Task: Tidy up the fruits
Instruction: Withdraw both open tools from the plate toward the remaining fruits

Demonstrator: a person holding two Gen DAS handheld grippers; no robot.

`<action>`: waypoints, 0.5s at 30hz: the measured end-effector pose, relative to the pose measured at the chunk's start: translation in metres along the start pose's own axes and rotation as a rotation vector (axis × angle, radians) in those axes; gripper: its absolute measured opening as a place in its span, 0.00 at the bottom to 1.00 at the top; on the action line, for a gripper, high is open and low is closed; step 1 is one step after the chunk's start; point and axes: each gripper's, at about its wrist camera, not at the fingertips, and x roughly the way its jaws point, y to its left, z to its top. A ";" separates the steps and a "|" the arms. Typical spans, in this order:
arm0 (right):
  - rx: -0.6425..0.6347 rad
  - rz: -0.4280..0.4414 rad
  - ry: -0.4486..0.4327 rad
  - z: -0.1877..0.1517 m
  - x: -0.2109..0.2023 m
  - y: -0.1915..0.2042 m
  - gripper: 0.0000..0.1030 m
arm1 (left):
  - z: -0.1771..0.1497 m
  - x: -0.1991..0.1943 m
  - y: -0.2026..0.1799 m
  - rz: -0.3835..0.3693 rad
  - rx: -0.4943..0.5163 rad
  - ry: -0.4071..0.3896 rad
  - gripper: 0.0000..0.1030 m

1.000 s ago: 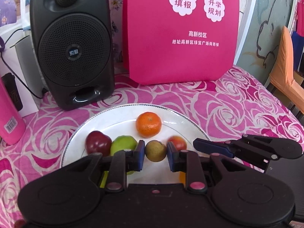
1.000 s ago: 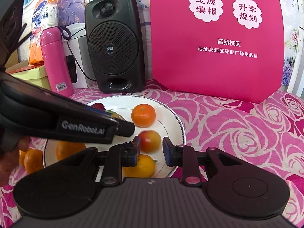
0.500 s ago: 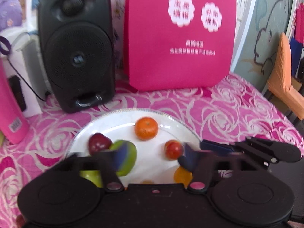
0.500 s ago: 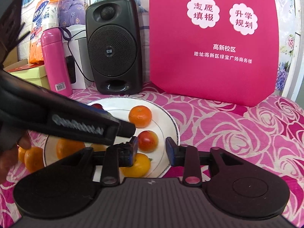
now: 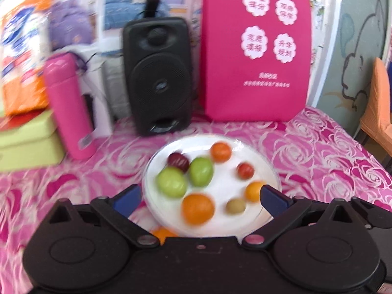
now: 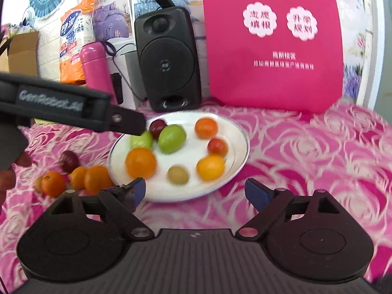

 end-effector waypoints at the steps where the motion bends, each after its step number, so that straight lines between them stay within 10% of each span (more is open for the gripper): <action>1: 0.012 0.006 0.011 -0.004 -0.003 0.003 1.00 | -0.007 -0.004 0.004 0.007 -0.010 0.009 1.00; 15: 0.004 -0.018 0.078 -0.037 -0.031 0.052 1.00 | -0.079 -0.050 0.053 0.134 -0.105 0.094 1.00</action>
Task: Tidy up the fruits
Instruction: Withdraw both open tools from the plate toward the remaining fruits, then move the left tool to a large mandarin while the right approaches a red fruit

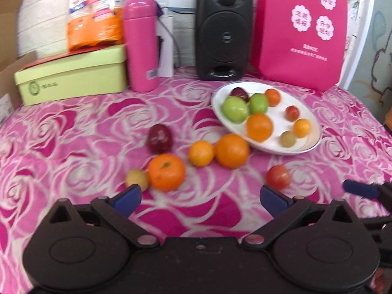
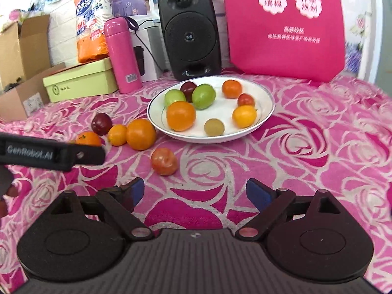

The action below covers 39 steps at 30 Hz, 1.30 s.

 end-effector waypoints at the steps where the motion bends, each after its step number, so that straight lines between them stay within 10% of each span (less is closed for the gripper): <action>1: -0.007 -0.007 -0.002 0.000 -0.002 0.002 1.00 | -0.003 -0.003 0.003 0.007 -0.002 -0.003 1.00; 9: 0.050 0.187 0.051 -0.005 -0.005 0.007 1.00 | -0.014 -0.018 0.022 0.033 -0.034 -0.018 1.00; 39: -0.036 0.120 0.008 0.018 0.022 0.036 1.00 | 0.007 0.012 0.045 0.015 -0.001 -0.014 1.00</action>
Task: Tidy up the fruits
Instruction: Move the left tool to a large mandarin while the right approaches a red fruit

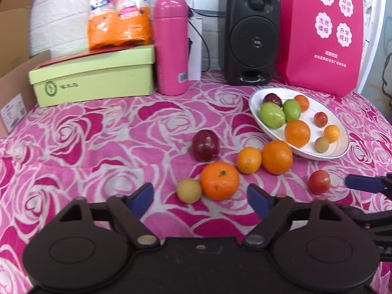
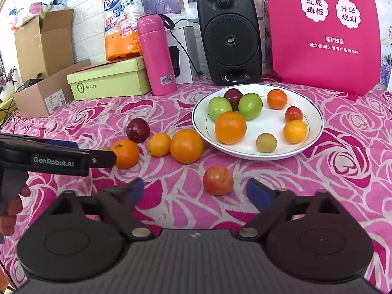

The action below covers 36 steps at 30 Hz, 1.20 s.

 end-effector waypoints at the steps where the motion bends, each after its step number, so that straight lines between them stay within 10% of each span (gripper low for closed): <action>1: -0.004 -0.006 0.002 0.001 0.002 0.000 1.00 | 0.001 0.002 -0.001 -0.012 0.003 0.003 1.00; 16: 0.012 -0.008 0.028 0.003 0.020 -0.008 0.96 | 0.018 0.036 -0.011 -0.055 0.087 0.042 1.00; 36: 0.066 -0.002 0.037 -0.001 0.031 -0.023 0.58 | 0.013 0.041 -0.009 -0.075 0.115 0.038 1.00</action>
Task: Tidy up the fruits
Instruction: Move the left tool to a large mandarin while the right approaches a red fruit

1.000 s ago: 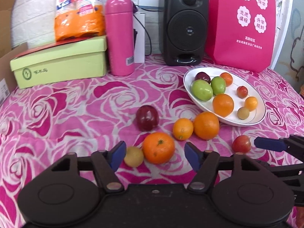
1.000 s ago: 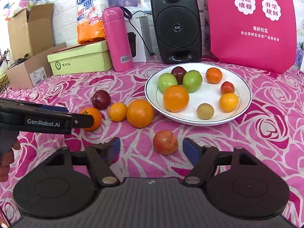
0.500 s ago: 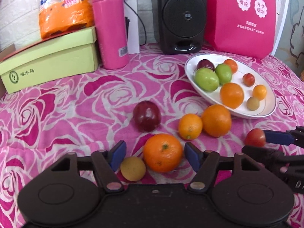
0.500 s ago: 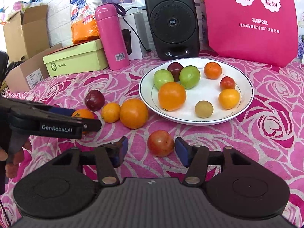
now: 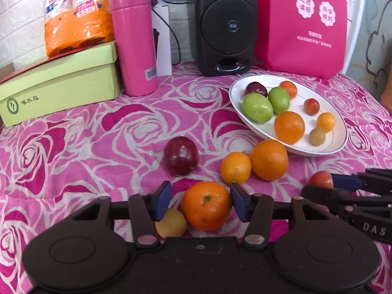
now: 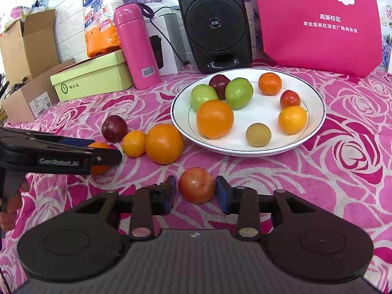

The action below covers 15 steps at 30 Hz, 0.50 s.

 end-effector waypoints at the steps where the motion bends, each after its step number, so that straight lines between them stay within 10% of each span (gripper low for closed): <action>1: 0.002 0.001 0.000 0.000 0.000 0.000 0.58 | -0.001 0.001 0.000 0.000 0.008 0.000 1.00; 15: 0.014 -0.001 -0.010 -0.005 -0.005 0.000 0.55 | -0.004 0.004 -0.003 -0.021 0.016 0.020 1.00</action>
